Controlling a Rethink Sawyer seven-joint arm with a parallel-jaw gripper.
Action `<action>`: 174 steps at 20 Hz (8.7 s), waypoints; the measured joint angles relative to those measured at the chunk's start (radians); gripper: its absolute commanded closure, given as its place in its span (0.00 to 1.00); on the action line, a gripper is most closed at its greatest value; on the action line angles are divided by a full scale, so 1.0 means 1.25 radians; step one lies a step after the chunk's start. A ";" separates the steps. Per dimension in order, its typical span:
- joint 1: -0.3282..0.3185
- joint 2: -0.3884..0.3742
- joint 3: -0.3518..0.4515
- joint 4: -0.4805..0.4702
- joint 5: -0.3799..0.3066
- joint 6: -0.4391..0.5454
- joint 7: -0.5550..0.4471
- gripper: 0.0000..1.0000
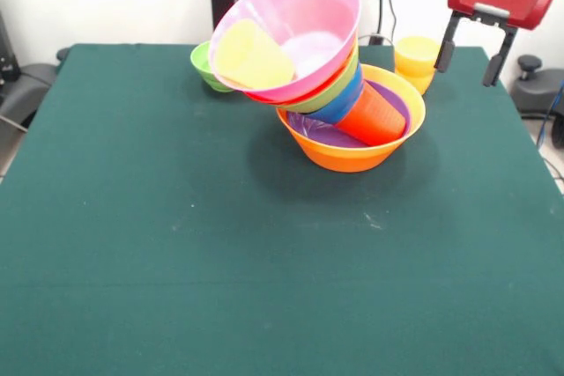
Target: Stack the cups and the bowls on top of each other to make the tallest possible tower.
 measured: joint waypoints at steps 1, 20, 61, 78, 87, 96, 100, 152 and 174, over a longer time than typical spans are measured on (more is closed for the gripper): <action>-0.001 0.000 0.000 0.000 0.006 0.003 0.000 0.00; -0.014 0.062 -0.006 0.036 0.215 0.043 0.000 0.00; 0.158 0.096 -0.040 0.199 0.317 0.030 0.000 0.00; 0.217 0.165 -0.136 0.199 0.317 0.008 0.000 0.00; 0.151 0.164 -0.068 0.218 0.317 -0.146 0.000 0.00; 0.096 0.165 -0.004 0.240 0.318 -0.231 0.000 0.00; 0.098 0.163 0.002 0.249 0.318 -0.231 0.000 0.00; 0.311 0.337 -0.236 0.234 0.452 -0.316 0.001 1.00; 0.090 0.091 -0.004 0.296 0.452 -0.232 0.001 1.00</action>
